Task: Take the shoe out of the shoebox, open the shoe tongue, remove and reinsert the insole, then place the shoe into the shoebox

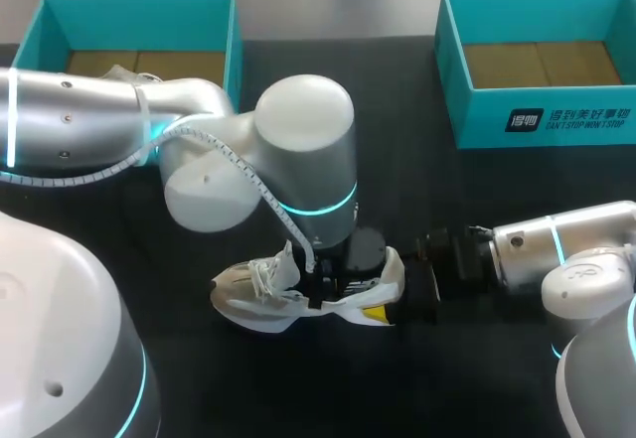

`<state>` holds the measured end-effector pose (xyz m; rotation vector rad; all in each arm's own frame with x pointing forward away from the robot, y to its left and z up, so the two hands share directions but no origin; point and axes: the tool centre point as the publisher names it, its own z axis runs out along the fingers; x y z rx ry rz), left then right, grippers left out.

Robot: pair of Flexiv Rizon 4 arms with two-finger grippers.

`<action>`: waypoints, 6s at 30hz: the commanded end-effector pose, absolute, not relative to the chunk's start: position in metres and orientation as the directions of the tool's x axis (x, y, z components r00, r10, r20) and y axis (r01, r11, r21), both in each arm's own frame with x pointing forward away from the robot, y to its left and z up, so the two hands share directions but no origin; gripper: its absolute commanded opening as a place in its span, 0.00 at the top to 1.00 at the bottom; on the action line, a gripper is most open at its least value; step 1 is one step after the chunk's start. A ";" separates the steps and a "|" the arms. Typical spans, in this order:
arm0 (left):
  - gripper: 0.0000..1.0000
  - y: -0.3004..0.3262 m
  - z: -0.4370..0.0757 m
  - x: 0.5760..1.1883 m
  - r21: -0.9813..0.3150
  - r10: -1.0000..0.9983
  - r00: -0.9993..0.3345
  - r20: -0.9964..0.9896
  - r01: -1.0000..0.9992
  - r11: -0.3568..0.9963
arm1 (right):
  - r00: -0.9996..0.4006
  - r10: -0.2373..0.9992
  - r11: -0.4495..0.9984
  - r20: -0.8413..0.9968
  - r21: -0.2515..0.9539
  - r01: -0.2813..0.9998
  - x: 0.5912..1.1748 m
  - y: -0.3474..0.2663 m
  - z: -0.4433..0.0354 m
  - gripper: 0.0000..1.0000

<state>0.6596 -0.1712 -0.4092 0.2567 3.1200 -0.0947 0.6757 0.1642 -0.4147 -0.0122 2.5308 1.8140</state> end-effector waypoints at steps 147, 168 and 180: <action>0.09 -0.212 -0.304 0.641 -0.534 0.013 -0.949 -0.315 0.189 0.824 | -1.000 0.009 0.326 -0.026 0.945 -0.022 0.676 0.166 -0.412 1.00; 0.26 -0.226 -0.294 0.640 -0.509 -0.215 -0.919 -0.331 -0.018 0.860 | -1.000 0.009 0.326 -0.026 0.945 -0.022 0.676 0.166 -0.412 1.00; 0.42 -0.233 -0.301 0.649 -0.495 -0.288 -0.870 -0.401 -0.059 0.867 | -1.000 0.009 0.326 -0.026 0.945 -0.022 0.676 0.166 -0.412 1.00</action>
